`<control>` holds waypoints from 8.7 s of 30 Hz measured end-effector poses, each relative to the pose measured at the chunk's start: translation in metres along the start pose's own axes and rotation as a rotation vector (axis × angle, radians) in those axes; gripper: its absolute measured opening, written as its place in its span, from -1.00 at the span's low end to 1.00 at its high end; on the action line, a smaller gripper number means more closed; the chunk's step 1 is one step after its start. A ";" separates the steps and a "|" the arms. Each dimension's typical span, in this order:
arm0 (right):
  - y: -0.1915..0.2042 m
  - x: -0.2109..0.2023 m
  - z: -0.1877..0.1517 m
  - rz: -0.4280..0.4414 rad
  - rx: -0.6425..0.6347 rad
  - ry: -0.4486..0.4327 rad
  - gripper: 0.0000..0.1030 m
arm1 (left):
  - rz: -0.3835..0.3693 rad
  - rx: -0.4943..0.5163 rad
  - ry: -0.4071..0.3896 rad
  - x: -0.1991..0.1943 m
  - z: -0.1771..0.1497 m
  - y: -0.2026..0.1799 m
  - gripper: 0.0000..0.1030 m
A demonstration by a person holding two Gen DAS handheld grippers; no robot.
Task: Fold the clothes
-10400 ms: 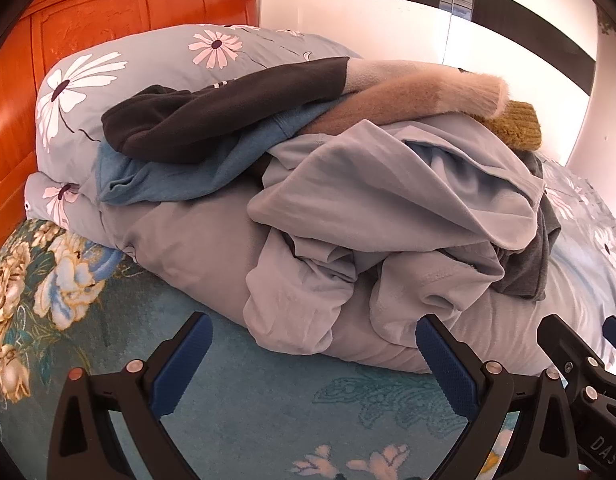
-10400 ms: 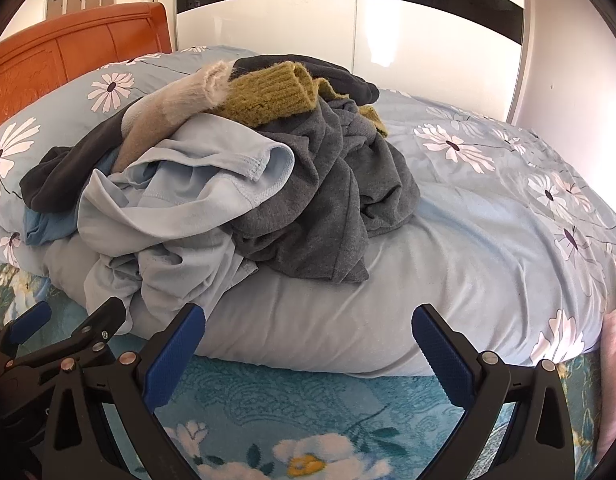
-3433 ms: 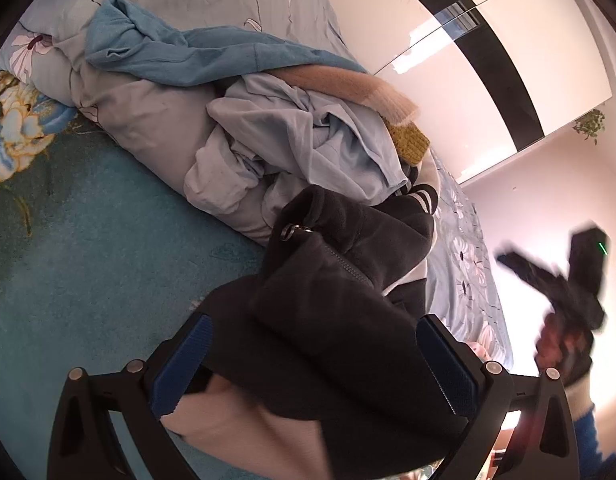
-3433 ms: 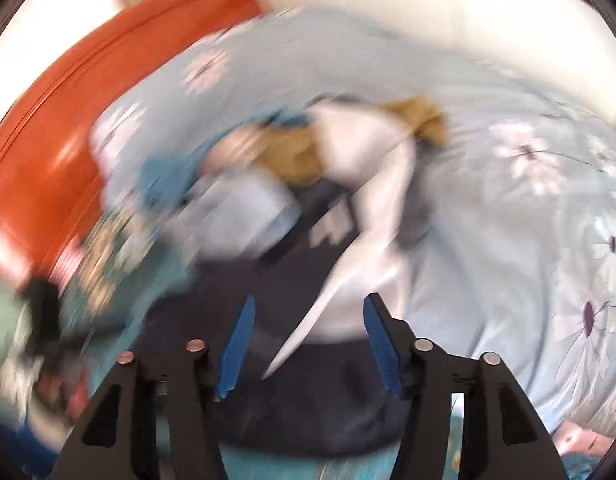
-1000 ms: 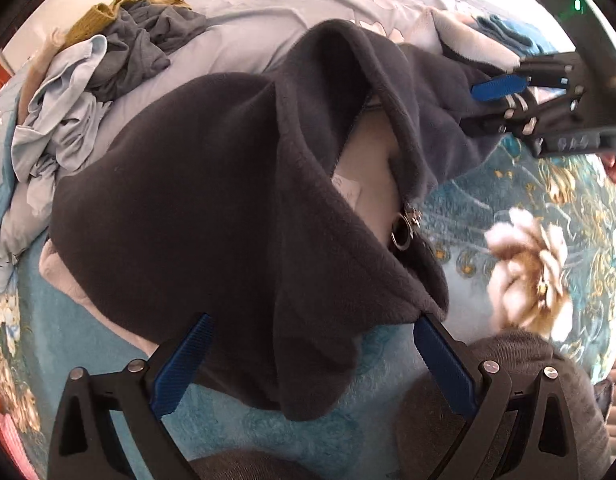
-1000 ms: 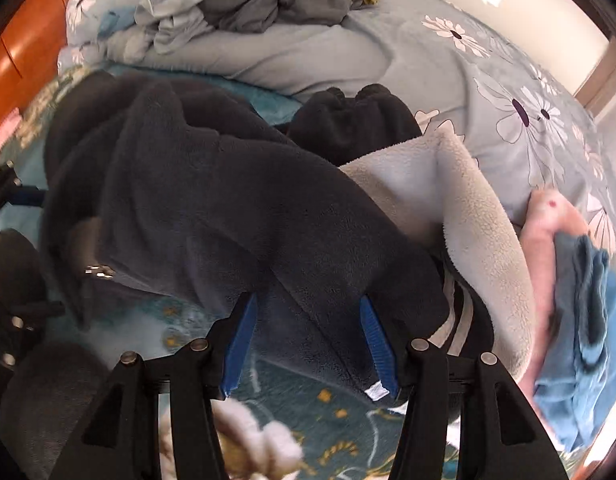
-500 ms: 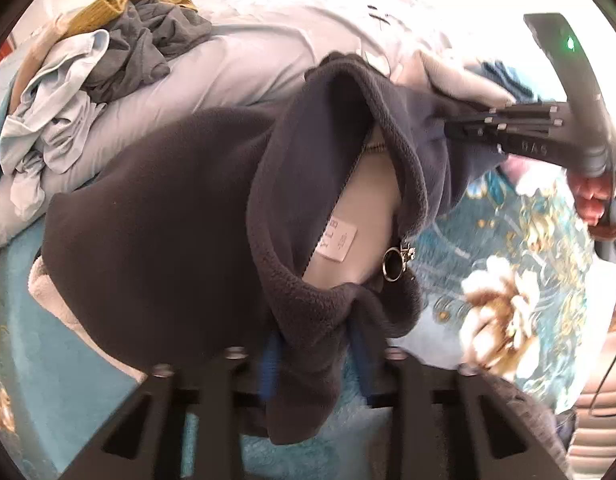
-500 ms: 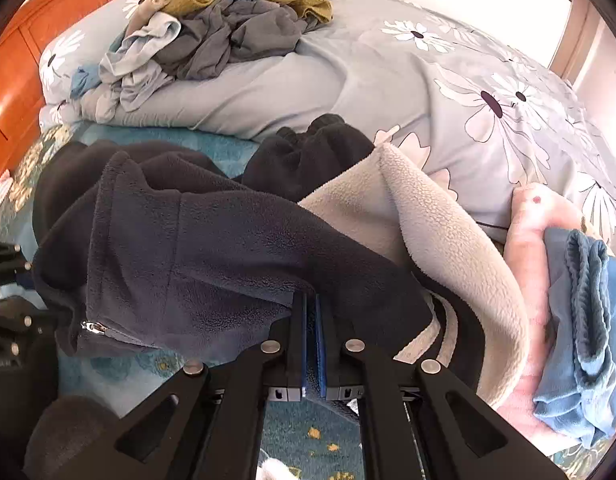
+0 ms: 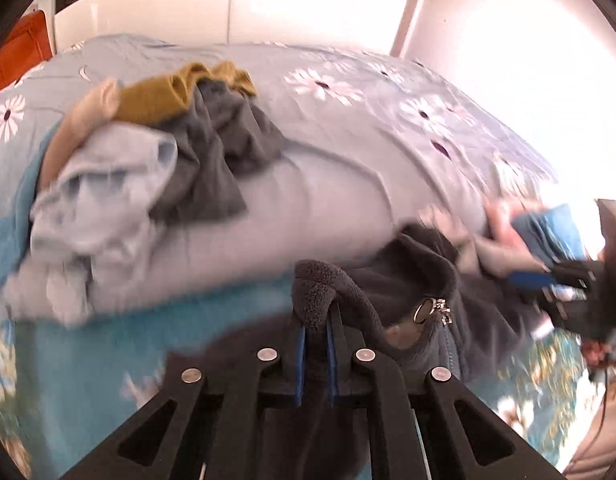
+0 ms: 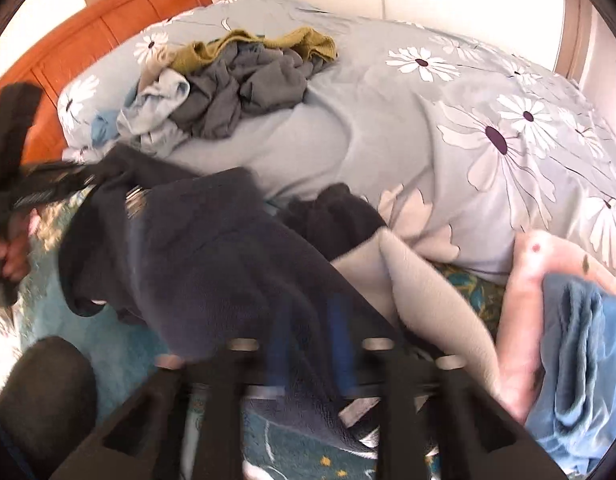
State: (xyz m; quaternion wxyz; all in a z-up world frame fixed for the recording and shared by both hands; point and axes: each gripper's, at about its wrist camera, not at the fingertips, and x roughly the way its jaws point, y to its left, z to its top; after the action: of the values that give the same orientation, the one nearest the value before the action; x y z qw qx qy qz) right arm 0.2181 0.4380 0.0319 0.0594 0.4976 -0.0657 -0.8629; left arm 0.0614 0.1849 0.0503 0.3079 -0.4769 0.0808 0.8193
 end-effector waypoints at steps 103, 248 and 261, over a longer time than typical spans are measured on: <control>0.040 0.053 0.057 -0.235 0.194 -0.003 -0.18 | 0.070 -0.251 0.163 0.004 -0.105 0.170 0.20; 0.022 -0.009 -0.012 -0.332 0.468 -0.019 -0.17 | 0.461 -0.680 0.003 -0.122 -0.232 0.317 -0.71; 0.026 -0.015 -0.047 -0.287 0.473 0.055 -0.17 | 0.344 -0.898 -0.044 -0.148 -0.244 0.330 0.09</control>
State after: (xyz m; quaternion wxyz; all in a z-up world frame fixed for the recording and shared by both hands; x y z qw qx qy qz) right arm 0.2673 0.4121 0.0262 -0.1794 0.5253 -0.1924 -0.8092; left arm 0.1008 -0.2453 -0.0099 -0.0669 -0.5248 -0.2098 0.8222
